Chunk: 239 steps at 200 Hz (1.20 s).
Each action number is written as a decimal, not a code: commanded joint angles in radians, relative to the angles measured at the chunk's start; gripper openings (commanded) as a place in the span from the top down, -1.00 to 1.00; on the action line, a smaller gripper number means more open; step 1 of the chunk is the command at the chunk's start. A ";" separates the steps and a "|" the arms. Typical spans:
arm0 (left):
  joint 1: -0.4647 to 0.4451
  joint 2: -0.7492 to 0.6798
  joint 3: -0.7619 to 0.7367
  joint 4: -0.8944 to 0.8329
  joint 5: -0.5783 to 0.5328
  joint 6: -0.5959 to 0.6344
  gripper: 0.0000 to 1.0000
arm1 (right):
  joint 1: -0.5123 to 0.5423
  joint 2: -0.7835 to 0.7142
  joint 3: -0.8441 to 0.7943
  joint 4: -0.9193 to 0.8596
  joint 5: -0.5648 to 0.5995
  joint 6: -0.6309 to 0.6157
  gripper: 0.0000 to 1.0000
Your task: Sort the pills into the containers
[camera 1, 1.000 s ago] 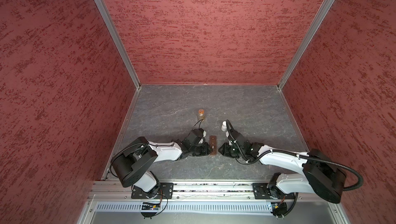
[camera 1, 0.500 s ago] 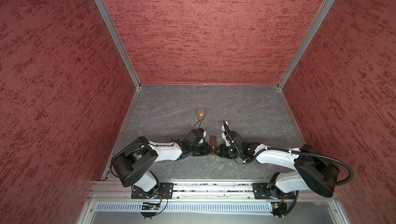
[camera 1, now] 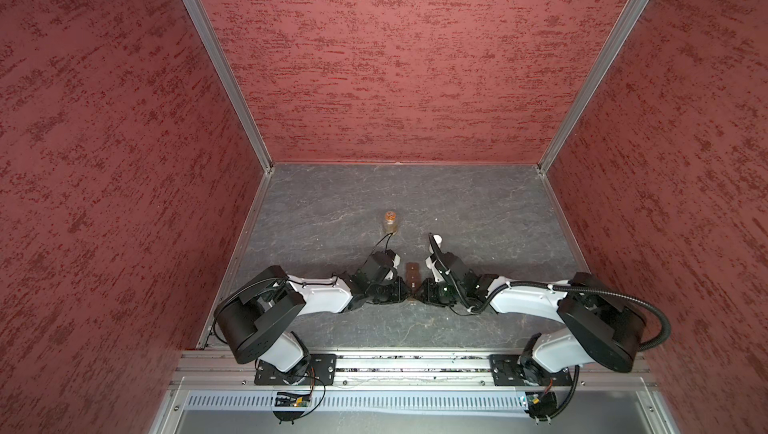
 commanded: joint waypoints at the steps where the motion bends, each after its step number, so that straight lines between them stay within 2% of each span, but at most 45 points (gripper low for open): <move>1: -0.016 0.018 -0.019 -0.007 0.023 -0.005 0.58 | 0.002 0.034 0.017 0.008 -0.015 -0.002 0.49; 65: -0.053 0.077 -0.018 0.041 0.039 -0.044 0.62 | 0.009 0.126 0.071 -0.059 -0.109 -0.038 0.73; 119: -0.055 0.100 -0.011 0.063 0.046 -0.051 0.63 | 0.018 0.154 0.091 -0.109 -0.098 -0.070 1.00; 214: -0.035 0.042 -0.019 0.029 0.039 -0.032 0.65 | 0.017 0.058 0.138 -0.228 0.010 -0.090 1.00; 239: -0.022 0.001 -0.008 0.001 0.028 -0.012 0.63 | 0.015 -0.010 0.182 -0.316 0.089 -0.106 0.54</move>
